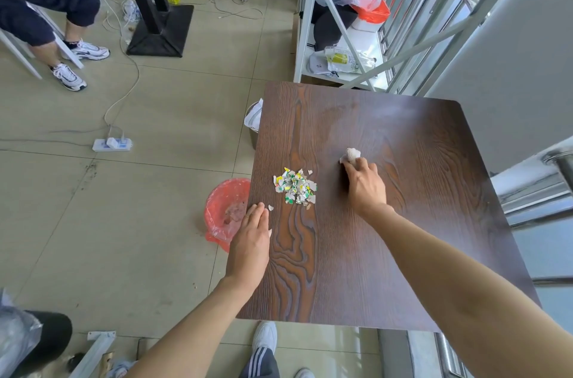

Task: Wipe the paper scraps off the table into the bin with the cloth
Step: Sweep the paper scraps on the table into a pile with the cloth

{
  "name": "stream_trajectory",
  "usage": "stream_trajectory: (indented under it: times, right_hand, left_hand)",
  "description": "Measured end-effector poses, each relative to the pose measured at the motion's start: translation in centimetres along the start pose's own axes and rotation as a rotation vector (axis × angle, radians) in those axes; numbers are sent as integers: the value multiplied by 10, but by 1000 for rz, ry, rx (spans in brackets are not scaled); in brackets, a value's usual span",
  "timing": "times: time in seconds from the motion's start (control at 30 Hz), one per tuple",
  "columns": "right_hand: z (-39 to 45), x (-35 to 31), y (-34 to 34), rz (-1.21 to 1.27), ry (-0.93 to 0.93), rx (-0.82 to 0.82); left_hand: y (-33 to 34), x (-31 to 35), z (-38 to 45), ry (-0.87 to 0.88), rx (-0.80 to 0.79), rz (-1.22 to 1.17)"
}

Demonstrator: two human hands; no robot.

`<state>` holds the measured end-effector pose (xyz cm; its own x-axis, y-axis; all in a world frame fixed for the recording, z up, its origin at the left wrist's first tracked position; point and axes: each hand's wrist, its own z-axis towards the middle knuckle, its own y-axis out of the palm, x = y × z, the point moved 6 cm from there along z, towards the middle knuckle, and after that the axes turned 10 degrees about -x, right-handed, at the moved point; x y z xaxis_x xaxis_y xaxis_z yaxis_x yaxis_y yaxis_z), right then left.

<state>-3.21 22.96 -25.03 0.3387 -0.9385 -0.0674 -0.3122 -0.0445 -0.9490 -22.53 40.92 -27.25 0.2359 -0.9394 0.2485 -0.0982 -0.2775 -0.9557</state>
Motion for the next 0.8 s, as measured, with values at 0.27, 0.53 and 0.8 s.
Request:
stream_trajectory:
  times: [0.27,0.53,0.8]
  right_hand:
    - [0,-80,5,160,-126,45]
    - [-19,-71,-3,123,-215,117]
    - [-69,-44,26,323,149,152]
  left_hand:
    - [1,2,0,16,14,-1]
    - [0,1,0,41,-10,-22]
    - [-9,-2,-8,59,-10,-173]
